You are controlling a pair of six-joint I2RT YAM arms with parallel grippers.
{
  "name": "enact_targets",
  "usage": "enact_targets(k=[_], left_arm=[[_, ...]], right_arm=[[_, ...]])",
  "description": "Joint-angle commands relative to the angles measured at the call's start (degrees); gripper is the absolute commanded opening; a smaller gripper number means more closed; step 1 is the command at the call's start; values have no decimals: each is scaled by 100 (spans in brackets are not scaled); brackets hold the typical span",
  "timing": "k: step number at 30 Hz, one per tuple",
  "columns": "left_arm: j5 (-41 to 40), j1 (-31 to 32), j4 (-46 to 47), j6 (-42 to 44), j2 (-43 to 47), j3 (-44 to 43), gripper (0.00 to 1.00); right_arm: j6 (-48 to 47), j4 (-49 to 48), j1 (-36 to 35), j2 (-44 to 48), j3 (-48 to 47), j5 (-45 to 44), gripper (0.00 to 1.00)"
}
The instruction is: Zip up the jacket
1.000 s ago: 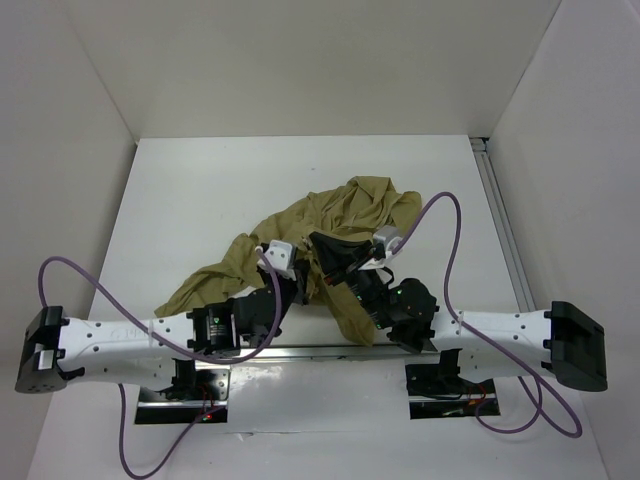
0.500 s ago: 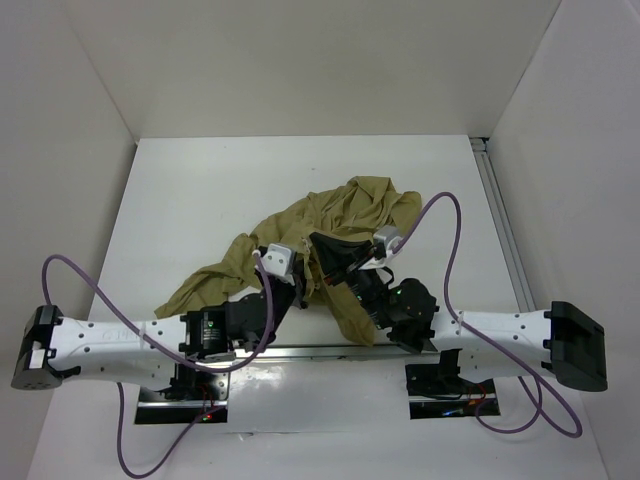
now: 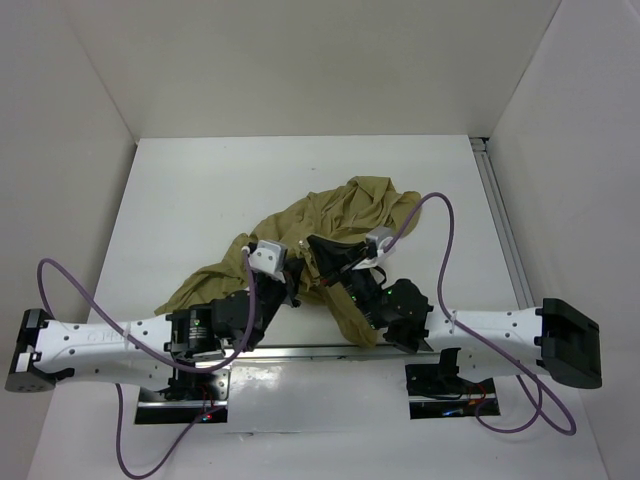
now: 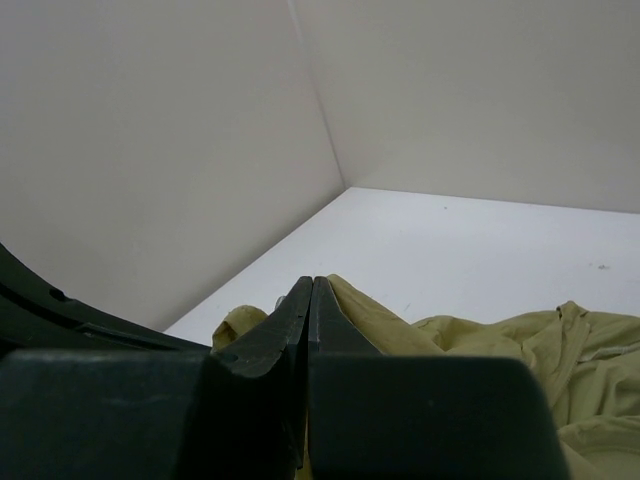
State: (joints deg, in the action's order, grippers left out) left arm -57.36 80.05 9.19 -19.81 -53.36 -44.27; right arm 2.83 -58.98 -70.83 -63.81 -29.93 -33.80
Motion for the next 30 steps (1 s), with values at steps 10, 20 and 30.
enact_targets(k=[10, 20, 30], left_arm=[[41, 19, 180, 21, 186, 6, 0], [-11, 19, 127, 21, 300, 58, 0], [-12, 19, 180, 21, 300, 112, 0]], right_arm=[[104, -9, 25, 106, -92, 111, 61], [909, 1271, 25, 1335, 154, 163, 54], [2677, 2771, 25, 2198, 189, 1138, 51]])
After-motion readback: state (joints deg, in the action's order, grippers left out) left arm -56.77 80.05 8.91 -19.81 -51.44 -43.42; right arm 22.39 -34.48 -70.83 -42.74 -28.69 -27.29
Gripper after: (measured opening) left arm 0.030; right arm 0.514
